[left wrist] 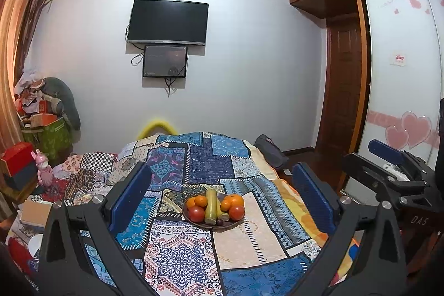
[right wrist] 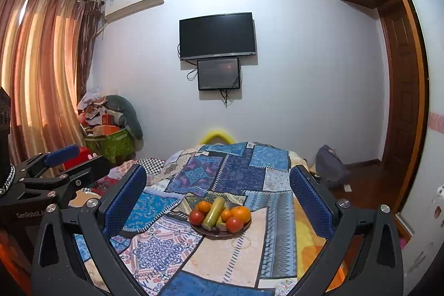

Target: Organize fruits

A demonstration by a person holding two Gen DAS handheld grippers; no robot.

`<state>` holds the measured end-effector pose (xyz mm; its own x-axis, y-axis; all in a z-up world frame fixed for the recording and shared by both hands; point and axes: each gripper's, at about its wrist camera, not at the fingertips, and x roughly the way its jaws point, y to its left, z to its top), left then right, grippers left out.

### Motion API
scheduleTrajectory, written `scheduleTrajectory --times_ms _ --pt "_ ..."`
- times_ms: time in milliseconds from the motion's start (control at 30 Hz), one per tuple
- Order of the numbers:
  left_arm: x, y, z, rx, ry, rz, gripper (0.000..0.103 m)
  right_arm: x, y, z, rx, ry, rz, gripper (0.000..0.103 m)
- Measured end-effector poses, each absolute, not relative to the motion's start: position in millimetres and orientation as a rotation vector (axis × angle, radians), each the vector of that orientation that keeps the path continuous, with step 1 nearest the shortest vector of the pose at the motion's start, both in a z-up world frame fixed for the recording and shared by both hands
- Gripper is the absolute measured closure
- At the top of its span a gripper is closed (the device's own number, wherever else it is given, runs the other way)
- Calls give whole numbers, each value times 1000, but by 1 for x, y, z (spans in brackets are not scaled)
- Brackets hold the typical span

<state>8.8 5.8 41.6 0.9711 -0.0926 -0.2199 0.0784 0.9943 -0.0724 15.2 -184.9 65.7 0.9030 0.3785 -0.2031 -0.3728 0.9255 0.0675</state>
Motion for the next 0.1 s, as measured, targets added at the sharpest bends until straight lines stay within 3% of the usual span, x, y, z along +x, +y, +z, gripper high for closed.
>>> scheduleTrajectory --times_ms 100 --pt "9 6 41 -63 224 -84 0 15 -185 66 29 216 389 0"
